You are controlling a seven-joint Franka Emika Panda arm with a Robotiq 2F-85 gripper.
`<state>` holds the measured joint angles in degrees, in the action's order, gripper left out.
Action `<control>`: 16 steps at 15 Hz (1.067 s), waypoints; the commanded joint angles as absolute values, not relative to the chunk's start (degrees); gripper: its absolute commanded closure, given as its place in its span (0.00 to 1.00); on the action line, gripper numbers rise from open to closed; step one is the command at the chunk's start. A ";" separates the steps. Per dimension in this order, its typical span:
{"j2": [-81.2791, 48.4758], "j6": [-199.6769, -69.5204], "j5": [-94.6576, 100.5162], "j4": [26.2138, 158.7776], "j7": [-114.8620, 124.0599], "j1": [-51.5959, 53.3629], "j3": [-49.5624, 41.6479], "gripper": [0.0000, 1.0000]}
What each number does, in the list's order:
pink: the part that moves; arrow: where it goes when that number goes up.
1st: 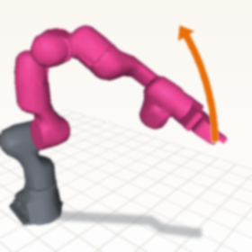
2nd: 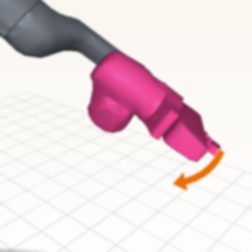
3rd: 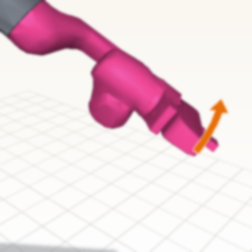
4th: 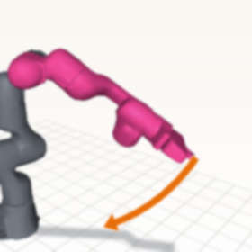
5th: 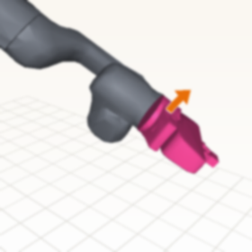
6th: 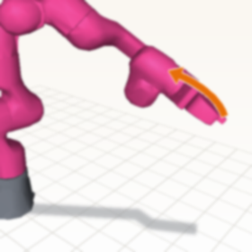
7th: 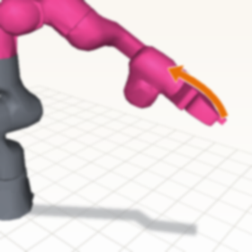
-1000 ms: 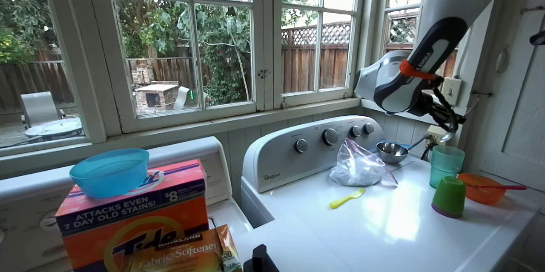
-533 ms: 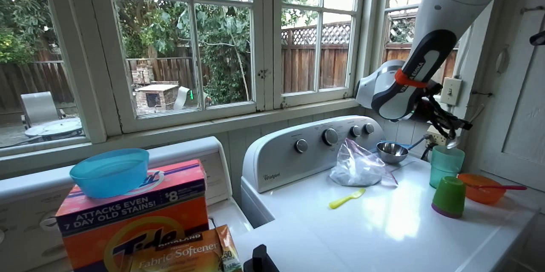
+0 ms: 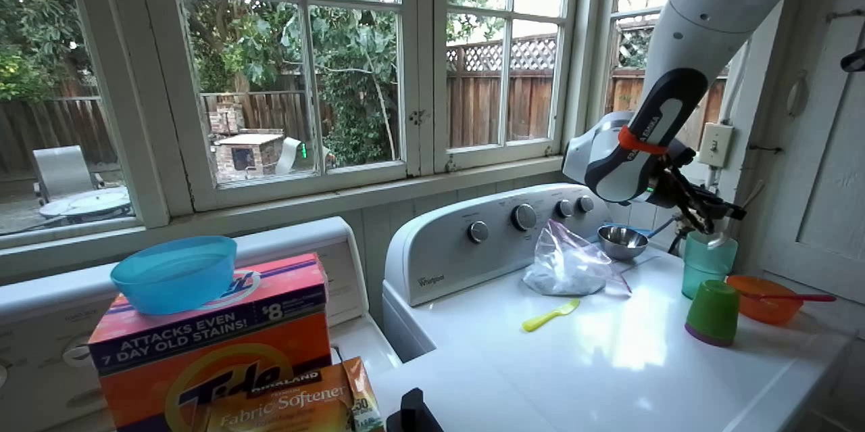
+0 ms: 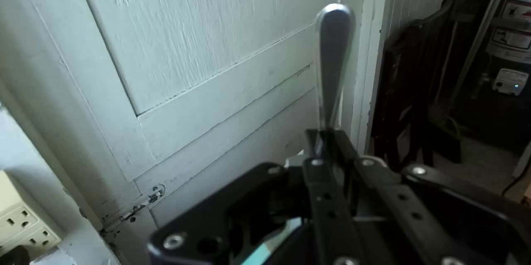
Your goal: Put the silver spoon in the blue cup.
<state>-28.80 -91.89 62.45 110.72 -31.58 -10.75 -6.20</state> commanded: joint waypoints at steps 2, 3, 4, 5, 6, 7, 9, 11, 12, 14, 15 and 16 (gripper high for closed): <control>-32.89 -91.45 60.74 107.86 -30.99 -11.56 -5.15 0.98; -33.46 -91.81 60.44 107.63 -31.16 -11.72 -4.97 0.98; -34.07 -91.89 60.34 107.39 -30.99 -11.74 -4.85 0.98; -34.41 -92.61 60.05 107.33 -30.85 -11.96 -4.64 0.98; -34.75 -93.02 59.95 107.28 -30.24 -11.97 -4.56 0.98; -35.07 -93.37 59.78 107.15 -29.98 -12.05 -4.46 0.98; -35.80 -94.16 59.59 106.89 -29.57 -12.28 -4.20 0.98; -36.25 -94.82 59.69 106.83 -29.34 -12.44 -4.12 0.98; -36.39 -94.96 59.75 106.81 -29.21 -12.44 -4.15 0.98; -36.23 -95.25 59.71 106.87 -29.09 -12.56 -4.23 0.64; -35.98 -95.29 59.80 106.95 -28.97 -12.59 -4.30 0.57; -35.61 -95.30 59.80 107.04 -29.02 -12.64 -4.32 0.51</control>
